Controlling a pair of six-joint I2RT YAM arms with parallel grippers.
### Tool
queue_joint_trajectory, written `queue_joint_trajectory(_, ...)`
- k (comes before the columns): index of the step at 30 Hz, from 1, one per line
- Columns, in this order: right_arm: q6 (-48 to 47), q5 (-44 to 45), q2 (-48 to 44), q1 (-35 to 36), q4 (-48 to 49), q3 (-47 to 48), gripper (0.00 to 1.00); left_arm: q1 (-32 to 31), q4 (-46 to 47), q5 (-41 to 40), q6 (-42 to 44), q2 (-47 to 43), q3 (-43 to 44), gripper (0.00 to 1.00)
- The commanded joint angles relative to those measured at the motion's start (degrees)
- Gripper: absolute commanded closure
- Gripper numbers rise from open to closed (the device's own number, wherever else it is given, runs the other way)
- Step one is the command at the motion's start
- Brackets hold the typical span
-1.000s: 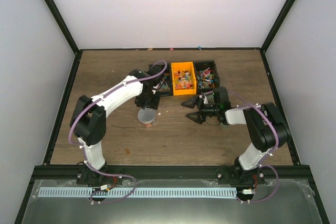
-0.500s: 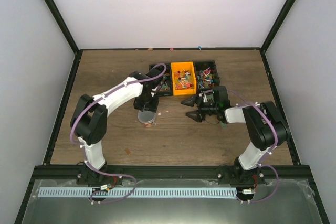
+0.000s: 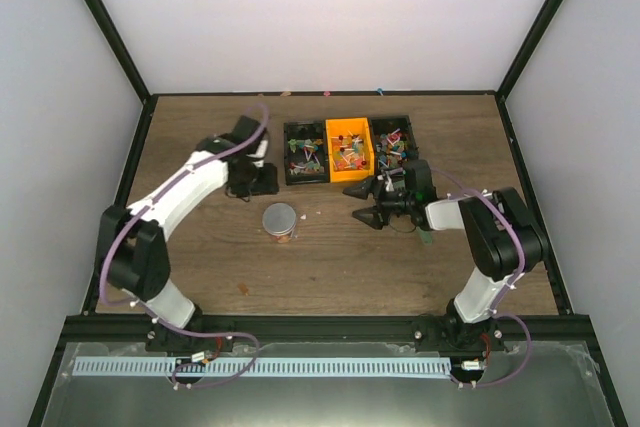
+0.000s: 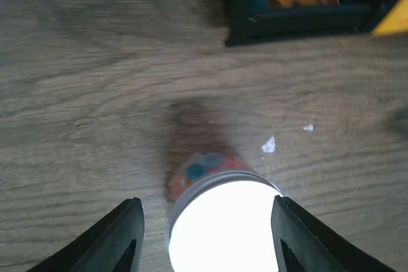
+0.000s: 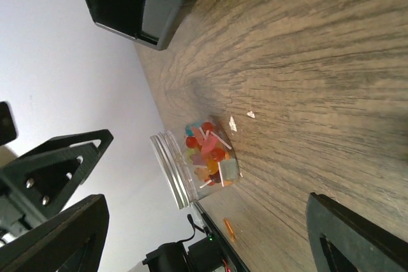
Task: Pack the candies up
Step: Close the box lid on the packing bottle.
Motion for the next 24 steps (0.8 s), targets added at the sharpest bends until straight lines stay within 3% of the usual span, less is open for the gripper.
queue_joint_trajectory(1,0.46,-0.12,0.43,-0.16,0.94,2.14,0.14,8.13,6.92,11.43,-4.64,-3.83,-7.36,0.43)
queue_joint_trajectory(13,1.49,-0.05,-0.91,-0.14,3.58,-3.15,0.14,17.84,16.31,26.31,-13.77,-5.04,-25.64,0.36)
queue_joint_trajectory(24,1.48,0.3,-1.43,-0.18,3.93,-4.06,0.14,17.99,17.47,27.47,-15.31,-5.23,-26.2,0.38)
